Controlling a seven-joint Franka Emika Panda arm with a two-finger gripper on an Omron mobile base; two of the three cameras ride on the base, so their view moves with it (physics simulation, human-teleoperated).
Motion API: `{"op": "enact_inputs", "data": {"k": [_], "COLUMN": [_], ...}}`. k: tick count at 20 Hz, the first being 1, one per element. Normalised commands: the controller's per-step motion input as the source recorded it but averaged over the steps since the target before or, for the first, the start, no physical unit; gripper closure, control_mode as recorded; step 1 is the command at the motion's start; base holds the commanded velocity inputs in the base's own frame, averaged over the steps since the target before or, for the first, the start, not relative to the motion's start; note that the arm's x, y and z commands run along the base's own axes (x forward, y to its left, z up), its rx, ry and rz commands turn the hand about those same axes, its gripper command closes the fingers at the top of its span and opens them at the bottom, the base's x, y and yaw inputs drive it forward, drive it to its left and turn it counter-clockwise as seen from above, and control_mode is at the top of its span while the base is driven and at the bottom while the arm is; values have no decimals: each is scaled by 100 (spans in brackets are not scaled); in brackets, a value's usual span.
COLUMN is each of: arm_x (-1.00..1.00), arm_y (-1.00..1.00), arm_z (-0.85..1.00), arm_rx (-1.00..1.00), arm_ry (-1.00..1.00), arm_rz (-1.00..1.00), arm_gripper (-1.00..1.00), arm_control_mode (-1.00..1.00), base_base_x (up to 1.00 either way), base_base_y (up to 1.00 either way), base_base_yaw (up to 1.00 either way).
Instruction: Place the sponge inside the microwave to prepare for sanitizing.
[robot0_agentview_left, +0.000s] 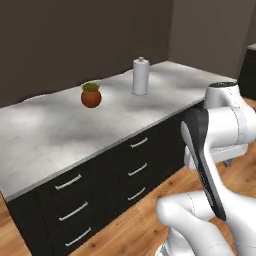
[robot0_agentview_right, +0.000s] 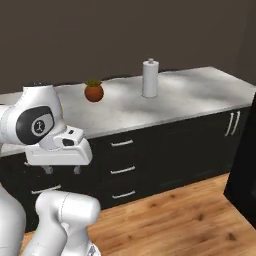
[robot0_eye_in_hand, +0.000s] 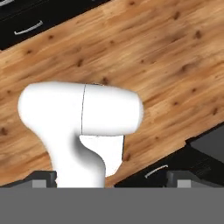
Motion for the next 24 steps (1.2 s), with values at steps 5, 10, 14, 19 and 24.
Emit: {"op": "enact_inputs", "data": {"k": [5,10,14,19,24], "arm_x": [0,0,0,0,0], "arm_y": [0,0,0,0,0], "arm_z": [0,0,0,0,0], "arm_rx": [0,0,0,0,0], "arm_ry": [0,0,0,0,0], "arm_rz": [0,0,0,0,0], "arm_gripper": [-100,-100,-100,-100,-100], "arm_control_mode": [100,100,100,100,100], "base_base_x": [6,22,34,17,45], "base_base_y": [0,15,35,94,92], "base_base_yaw": [-87,-84,-77,-48,-30]}}
